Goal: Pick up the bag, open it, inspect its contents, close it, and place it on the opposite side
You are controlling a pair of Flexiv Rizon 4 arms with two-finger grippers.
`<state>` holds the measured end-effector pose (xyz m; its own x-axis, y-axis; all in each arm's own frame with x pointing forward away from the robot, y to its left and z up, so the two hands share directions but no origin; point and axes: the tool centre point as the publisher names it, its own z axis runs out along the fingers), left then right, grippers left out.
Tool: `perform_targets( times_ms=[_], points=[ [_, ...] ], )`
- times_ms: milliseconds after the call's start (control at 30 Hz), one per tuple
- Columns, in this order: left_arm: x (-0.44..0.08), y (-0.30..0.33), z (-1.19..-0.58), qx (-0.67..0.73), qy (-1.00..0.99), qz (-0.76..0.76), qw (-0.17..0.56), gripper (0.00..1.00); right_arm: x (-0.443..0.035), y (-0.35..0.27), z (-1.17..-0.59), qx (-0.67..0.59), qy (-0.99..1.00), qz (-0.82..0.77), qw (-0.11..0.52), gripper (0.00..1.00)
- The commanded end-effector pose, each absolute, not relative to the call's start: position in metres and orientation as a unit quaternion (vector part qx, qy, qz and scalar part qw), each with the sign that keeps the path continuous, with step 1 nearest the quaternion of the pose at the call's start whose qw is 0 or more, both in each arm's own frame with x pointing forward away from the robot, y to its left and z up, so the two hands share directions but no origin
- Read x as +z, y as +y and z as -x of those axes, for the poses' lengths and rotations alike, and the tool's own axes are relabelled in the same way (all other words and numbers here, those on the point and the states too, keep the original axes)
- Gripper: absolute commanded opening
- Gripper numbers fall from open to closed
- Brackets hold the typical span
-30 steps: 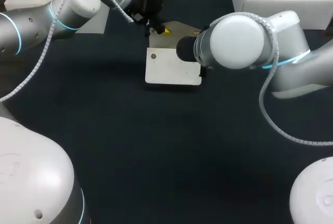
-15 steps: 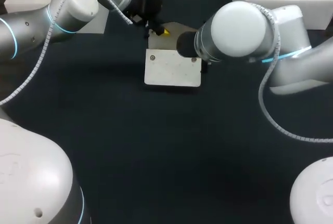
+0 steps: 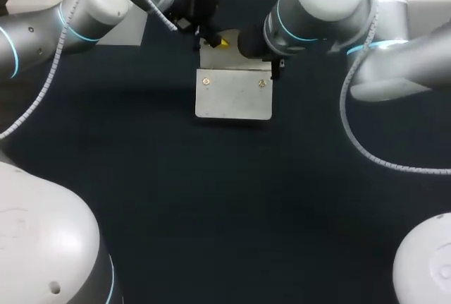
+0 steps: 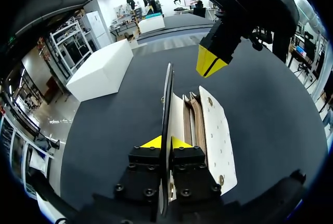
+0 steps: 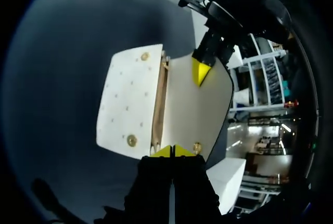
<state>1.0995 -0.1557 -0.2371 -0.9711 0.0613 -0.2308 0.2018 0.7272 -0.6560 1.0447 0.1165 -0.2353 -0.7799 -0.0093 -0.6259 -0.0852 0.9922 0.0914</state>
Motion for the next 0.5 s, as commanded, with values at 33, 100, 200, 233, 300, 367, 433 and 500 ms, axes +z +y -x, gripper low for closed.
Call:
perform_targets(
  times_ms=[33,100,200,233,300,367,433,500],
  points=[
    [-0.23,-0.153,-1.095,-0.361,0.925,-0.071,0.097,0.0,-0.24,0.124,-1.056,0.052,0.945,0.027,0.323,0.0],
    [-0.228,-0.153,-1.094,-0.363,0.925,-0.069,0.092,0.0,-0.242,0.126,-1.058,0.045,0.945,0.029,0.322,0.0],
    [-0.226,-0.153,-1.095,-0.362,0.925,-0.067,0.09,0.0,-0.245,0.128,-1.06,0.041,0.945,0.031,0.323,0.0],
    [-0.225,-0.153,-1.095,-0.363,0.925,-0.068,0.087,0.0,-0.246,0.129,-1.06,0.041,0.945,0.032,0.323,0.0],
    [-0.224,-0.153,-1.096,-0.364,0.925,-0.064,0.085,0.0,-0.248,0.13,-1.061,0.04,0.945,0.033,0.323,0.0],
    [-0.224,-0.153,-1.096,-0.366,0.925,-0.065,0.081,0.0,-0.25,0.131,-1.061,0.045,0.945,0.034,0.323,0.0],
    [-0.223,-0.152,-1.096,-0.366,0.925,-0.065,0.079,0.0,-0.251,0.131,-1.062,0.044,0.945,0.035,0.323,0.0],
    [-0.222,-0.152,-1.096,-0.365,0.925,-0.064,0.078,0.0,-0.253,0.131,-1.063,0.043,0.945,0.035,0.324,0.0]
  ],
)
